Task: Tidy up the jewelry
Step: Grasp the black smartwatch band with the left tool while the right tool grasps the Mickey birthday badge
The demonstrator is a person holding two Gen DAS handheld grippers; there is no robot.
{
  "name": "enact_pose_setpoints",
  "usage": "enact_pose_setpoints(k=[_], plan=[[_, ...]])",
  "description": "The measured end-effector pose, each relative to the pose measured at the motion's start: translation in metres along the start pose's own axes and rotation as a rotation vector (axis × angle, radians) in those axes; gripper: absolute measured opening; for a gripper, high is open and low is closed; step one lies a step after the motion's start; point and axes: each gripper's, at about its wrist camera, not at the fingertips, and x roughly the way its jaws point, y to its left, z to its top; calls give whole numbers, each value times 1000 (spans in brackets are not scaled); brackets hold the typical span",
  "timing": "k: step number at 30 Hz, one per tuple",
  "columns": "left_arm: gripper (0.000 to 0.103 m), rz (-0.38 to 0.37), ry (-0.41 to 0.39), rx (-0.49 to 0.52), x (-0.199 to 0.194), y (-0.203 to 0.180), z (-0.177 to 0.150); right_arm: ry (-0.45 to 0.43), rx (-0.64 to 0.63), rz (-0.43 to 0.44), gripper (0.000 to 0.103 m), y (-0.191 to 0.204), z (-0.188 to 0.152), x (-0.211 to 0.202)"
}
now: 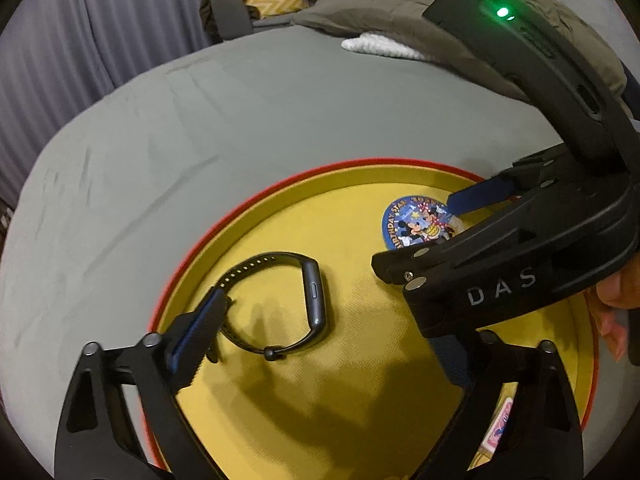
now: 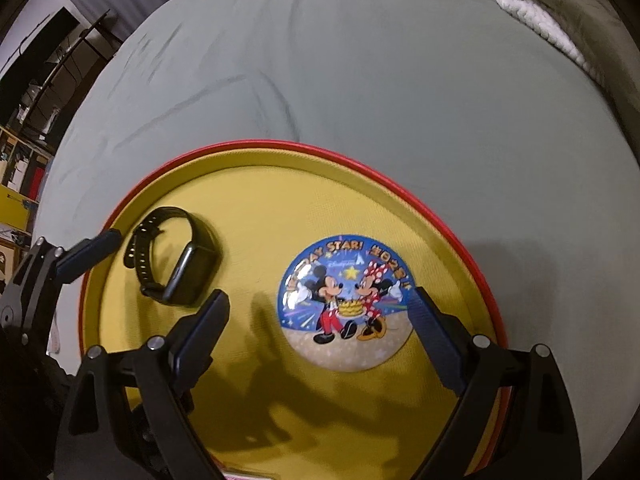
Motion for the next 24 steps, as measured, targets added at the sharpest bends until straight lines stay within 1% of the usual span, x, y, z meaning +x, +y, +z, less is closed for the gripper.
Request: enact_pose_setpoints(k=[2,5,7,10,12,14,15,18,19,21,23,24], plan=[[80,-15,13,-5,5,2,-1,-7,-3,-8,86,-2,1,1],[74,-24,30,1,12,2,-2,-9,-22,-31,86,-2,1,1],[71,-24,35,6,14,1,-3,-10,-23,-57,86,-2,0,2],[68,-30,44,6,18,1,-5,-9,-1,-58,86,-11,-3,3],[63,-34,51,5,20,0,-6,-15,-9,-55,86,-14,-6,1],[56,-45,64,2,24,-1,-7,-18,-17,-60,85,-16,-7,1],[54,-48,72,0,26,-1,-7,-21,-24,-70,81,-17,-8,0],[54,-47,70,-6,26,-1,-7,-30,-52,-107,74,-16,-12,-1],[52,-45,70,-8,26,-1,-7,-34,-61,-110,73,-16,-12,-3],[49,-36,69,-7,27,-1,-7,-41,-77,-108,66,-16,-13,-6],[41,-29,68,-7,27,-2,-5,-46,-81,-109,67,-16,-14,-7],[39,-27,69,-9,26,-1,-5,-47,-77,-106,66,-16,-13,-7]])
